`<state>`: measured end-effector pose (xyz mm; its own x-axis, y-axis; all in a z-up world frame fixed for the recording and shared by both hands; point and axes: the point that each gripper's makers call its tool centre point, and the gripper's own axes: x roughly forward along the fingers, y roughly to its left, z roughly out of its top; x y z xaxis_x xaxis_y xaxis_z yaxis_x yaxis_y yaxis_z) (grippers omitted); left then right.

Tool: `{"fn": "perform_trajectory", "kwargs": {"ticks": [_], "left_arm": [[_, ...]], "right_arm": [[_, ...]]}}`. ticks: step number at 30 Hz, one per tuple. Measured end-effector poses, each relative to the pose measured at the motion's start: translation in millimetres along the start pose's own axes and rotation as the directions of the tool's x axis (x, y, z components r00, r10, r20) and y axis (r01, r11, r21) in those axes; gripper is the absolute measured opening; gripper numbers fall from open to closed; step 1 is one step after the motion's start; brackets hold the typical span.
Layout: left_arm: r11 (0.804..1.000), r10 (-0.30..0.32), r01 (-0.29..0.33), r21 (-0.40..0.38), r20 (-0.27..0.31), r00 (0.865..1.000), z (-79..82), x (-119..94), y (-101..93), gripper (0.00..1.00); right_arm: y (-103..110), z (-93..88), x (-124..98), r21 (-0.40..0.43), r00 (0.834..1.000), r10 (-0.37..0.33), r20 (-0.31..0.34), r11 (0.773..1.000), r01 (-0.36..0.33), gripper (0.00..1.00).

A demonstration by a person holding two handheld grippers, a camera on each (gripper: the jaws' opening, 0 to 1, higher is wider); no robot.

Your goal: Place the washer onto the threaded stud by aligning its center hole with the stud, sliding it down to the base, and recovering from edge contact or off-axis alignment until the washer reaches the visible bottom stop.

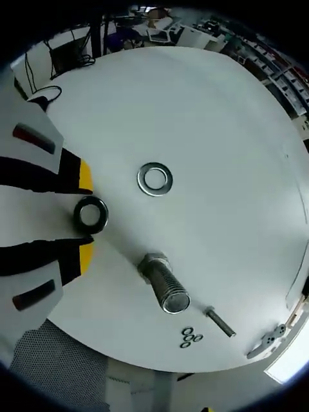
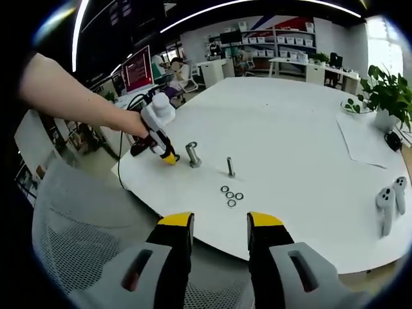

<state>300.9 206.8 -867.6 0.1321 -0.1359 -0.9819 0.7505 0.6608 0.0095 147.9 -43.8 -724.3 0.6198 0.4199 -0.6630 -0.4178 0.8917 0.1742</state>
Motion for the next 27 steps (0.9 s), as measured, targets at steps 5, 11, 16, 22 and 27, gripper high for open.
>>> {"fn": "perform_trajectory", "kwargs": {"ticks": [5,11,16,22,27], "left_arm": [[1.0,-0.008,0.008,-0.003,-0.01,1.0,0.2,0.0,0.4,0.25],[1.0,-0.007,0.007,0.002,-0.037,0.999,0.5,1.7,3.1,0.21],[1.0,-0.008,0.009,0.008,-0.05,0.999,0.1,0.7,1.7,0.21],[1.0,-0.014,0.014,0.0,-0.023,1.0,-1.2,-0.2,1.5,0.19],[1.0,-0.007,0.007,-0.004,-0.026,1.0,0.4,0.9,2.1,0.19]], "right_arm": [[0.3,-0.3,-0.3,0.0,1.0,0.0,0.0,1.0,0.0,0.35],[0.8,-0.6,-0.2,-0.002,1.0,0.001,-0.002,1.0,-0.001,0.36],[0.2,0.4,-0.5,0.001,1.0,0.001,0.004,1.0,-0.001,0.36],[1.5,0.4,-0.6,-0.006,1.0,0.007,0.005,1.0,-0.007,0.36],[1.4,0.0,-0.7,-0.006,1.0,0.008,0.004,1.0,-0.008,0.36]]}}
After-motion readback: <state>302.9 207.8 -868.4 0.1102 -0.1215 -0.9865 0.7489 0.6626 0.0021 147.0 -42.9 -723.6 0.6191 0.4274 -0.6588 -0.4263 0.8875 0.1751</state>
